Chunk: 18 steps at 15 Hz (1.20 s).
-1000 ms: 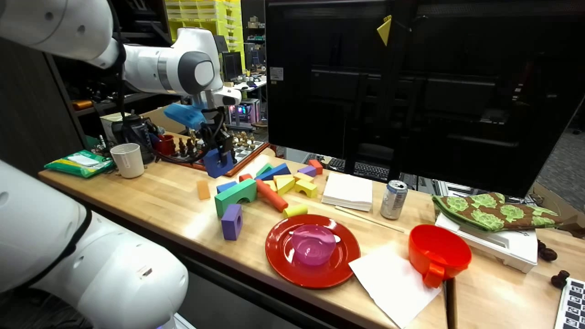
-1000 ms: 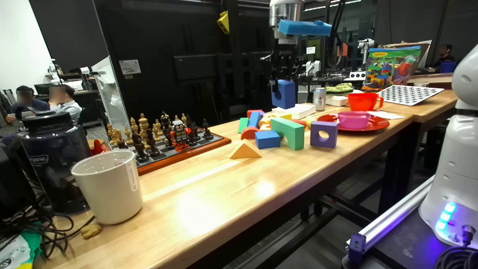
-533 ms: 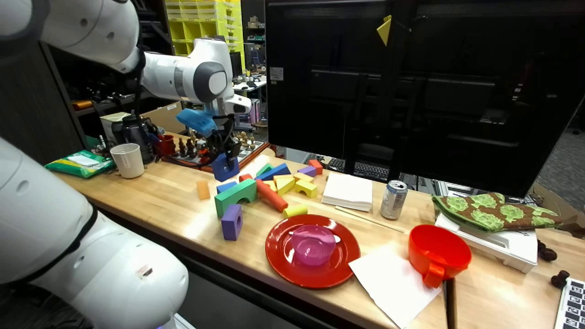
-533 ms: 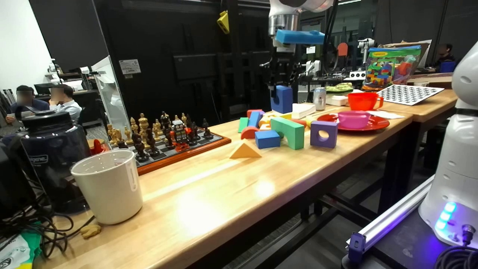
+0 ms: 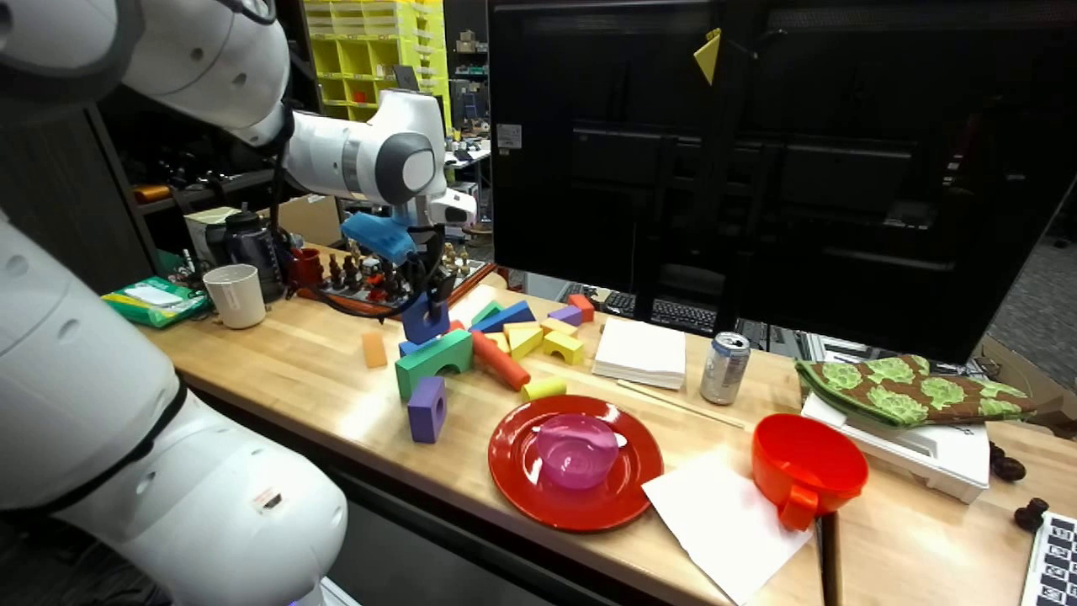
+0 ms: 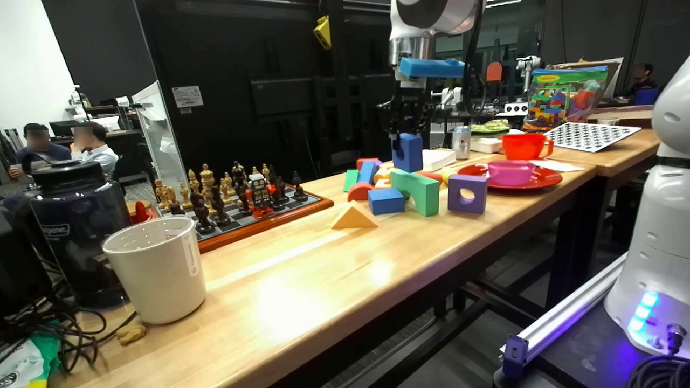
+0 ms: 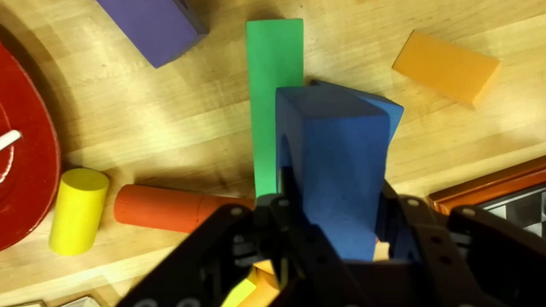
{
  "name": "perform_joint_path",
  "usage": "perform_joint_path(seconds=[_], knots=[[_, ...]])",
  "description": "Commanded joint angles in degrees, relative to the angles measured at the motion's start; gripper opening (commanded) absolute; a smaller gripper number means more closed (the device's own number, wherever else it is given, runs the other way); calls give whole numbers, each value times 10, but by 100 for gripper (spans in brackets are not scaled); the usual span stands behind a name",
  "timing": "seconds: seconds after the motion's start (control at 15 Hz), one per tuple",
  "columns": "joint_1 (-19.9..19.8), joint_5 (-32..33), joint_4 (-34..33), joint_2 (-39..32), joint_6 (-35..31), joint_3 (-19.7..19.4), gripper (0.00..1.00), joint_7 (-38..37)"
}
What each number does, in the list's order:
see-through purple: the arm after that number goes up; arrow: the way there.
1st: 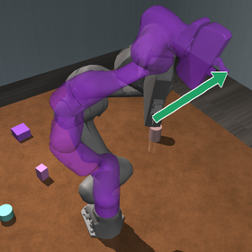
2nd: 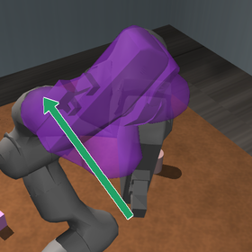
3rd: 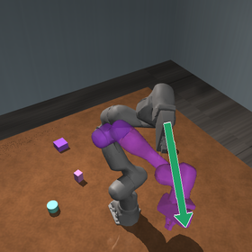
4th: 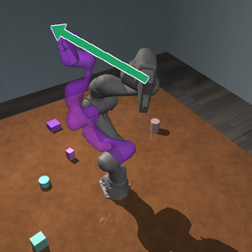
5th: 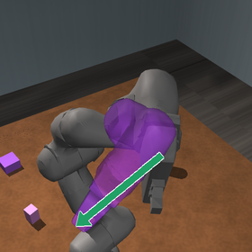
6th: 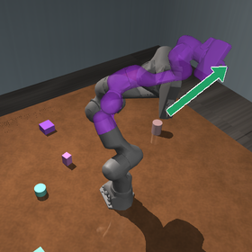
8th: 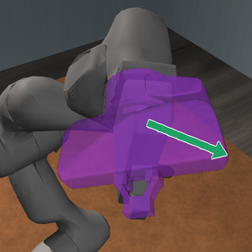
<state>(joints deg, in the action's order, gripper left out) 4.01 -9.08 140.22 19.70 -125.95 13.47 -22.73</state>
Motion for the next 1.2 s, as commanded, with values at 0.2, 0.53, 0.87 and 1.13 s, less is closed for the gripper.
perform_joint_path(seconds=[0.2, 0.53, 0.87, 1.13], knots=[[10, -5, 12, -10, -34, -23, 16, 24], [12, -7, 13, -14, -31, -29, 67, 35], [14, -12, 21, -6, -31, -34, 97, 44], [21, -9, 41, 36, -20, -28, 100, 33]])
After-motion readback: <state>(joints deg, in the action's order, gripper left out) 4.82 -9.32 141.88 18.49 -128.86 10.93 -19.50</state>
